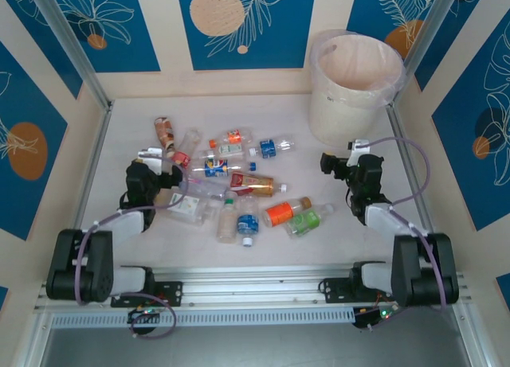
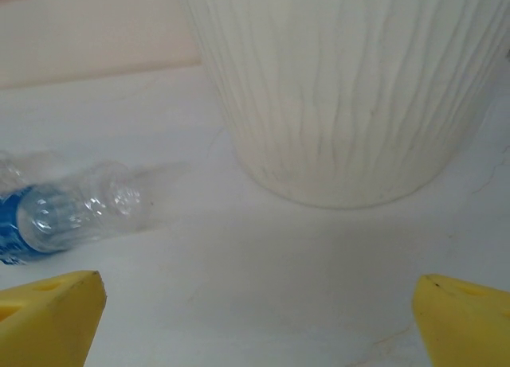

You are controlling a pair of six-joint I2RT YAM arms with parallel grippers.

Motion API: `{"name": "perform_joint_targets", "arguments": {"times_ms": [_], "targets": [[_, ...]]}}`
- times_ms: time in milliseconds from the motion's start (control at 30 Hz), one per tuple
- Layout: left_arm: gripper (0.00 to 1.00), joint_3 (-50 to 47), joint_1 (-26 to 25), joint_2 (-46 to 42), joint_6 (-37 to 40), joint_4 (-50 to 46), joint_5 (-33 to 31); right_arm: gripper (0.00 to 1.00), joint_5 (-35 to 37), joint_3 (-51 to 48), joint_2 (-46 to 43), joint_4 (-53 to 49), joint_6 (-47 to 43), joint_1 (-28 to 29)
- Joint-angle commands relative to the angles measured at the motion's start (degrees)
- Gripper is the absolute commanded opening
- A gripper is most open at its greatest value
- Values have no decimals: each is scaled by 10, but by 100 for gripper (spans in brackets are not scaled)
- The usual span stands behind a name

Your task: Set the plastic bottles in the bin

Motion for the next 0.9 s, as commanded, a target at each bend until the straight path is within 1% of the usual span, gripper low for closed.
{"name": "perform_joint_targets", "arguments": {"times_ms": [0, 100, 200, 300, 400, 467, 600, 733, 867], "targets": [[99, 23, -6, -53, -8, -71, -20, 99, 77, 42, -74, -173, 70, 27], [100, 34, -6, -99, -32, -112, -24, 99, 115, 101, -133, -329, 146, 52], [100, 58, -7, -132, -71, -166, -35, 99, 156, 163, -168, -463, 211, 82], [100, 86, -8, -145, -107, -208, -31, 99, 195, 231, -176, -582, 280, 97], [99, 115, -8, -146, -130, -239, -12, 99, 222, 312, -162, -677, 326, 94], [99, 129, -8, -145, -138, -253, 3, 99, 228, 375, -141, -723, 337, 85], [99, 150, -12, -145, -152, -278, 20, 91, 231, 524, -90, -806, 342, 67], [99, 153, -16, -146, -159, -277, 28, 90, 241, 607, -54, -819, 319, 54], [100, 158, -16, -144, -159, -275, 32, 90, 210, 669, 3, -816, 293, 9]]}}
